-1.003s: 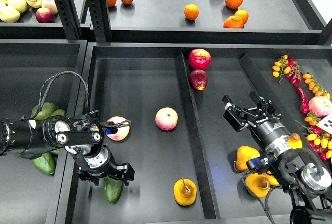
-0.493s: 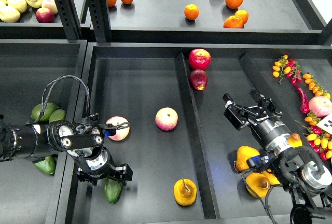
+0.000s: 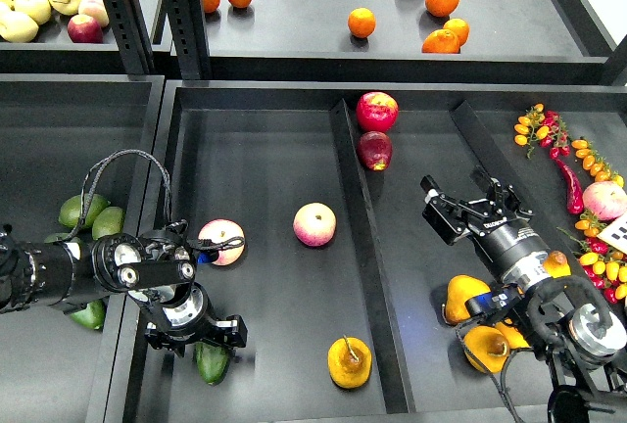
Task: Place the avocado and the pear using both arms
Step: 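Lower the left gripper and close it on the avocado, then lift the avocado and carry it toward the avocado pile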
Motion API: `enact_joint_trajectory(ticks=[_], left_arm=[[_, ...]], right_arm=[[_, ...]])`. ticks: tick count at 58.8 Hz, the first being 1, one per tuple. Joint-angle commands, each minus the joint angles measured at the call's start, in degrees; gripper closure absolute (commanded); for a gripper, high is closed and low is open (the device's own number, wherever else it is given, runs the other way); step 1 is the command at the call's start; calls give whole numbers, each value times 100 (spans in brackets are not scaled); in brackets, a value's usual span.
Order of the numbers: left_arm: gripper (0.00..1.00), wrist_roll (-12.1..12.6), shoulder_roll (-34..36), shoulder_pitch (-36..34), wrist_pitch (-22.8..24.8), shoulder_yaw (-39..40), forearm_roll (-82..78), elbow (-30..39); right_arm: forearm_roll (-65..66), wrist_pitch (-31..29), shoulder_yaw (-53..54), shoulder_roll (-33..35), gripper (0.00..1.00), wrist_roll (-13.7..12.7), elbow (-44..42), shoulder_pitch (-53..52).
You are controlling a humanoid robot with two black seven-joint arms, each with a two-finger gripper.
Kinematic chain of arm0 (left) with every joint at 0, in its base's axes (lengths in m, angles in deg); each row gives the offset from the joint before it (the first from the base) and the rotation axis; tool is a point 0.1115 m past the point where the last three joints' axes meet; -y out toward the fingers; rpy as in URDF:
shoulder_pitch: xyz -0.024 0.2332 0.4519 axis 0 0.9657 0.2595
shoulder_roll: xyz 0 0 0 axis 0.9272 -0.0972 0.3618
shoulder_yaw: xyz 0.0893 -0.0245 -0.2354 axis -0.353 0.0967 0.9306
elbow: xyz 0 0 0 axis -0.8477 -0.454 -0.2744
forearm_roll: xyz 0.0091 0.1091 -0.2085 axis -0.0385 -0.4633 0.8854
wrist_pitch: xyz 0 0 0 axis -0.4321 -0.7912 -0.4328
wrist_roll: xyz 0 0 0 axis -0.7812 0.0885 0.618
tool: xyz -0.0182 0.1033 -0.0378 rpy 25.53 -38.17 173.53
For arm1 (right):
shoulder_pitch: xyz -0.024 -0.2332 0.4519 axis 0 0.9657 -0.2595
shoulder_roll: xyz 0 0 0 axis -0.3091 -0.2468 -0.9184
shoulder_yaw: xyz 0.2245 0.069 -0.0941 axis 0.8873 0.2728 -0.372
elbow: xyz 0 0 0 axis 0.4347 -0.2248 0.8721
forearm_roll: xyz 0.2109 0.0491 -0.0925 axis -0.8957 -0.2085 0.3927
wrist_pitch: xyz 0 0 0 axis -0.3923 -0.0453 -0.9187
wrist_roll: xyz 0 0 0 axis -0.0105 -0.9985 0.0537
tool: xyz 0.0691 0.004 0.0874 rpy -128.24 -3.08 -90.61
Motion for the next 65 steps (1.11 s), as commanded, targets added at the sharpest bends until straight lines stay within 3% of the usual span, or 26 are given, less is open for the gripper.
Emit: enact_joint_trajectory(ticks=[1, 5, 11, 16, 29, 37, 48, 65], left_arm=[[54, 0, 0, 2, -1, 17, 12, -74], [58, 0, 0, -7, -1, 17, 64, -82], [77, 0, 9, -7, -1, 70, 415, -100], [83, 0, 17, -7, -1, 96, 600, -100], [83, 0, 26, -139, -1, 236, 662, -65], [83, 0, 149, -692, -1, 605, 662, -100], [81, 0, 869, -1237, -1, 939, 794, -310], [80, 0, 1977, -1220, -1, 1107, 794, -276]], right_arm=[[0, 0, 5, -1, 0, 0, 0, 0], [0, 0, 5, -1, 0, 0, 0, 0], [0, 0, 5, -1, 0, 0, 0, 0], [0, 0, 5, -1, 0, 0, 0, 0], [0, 0, -4, -10, 0, 0, 0, 0], [0, 0, -4, -62, 0, 0, 0, 0], [9, 0, -56, -256, 0, 9, 0, 27], [26, -70, 189, -256, 0, 97, 0, -298]])
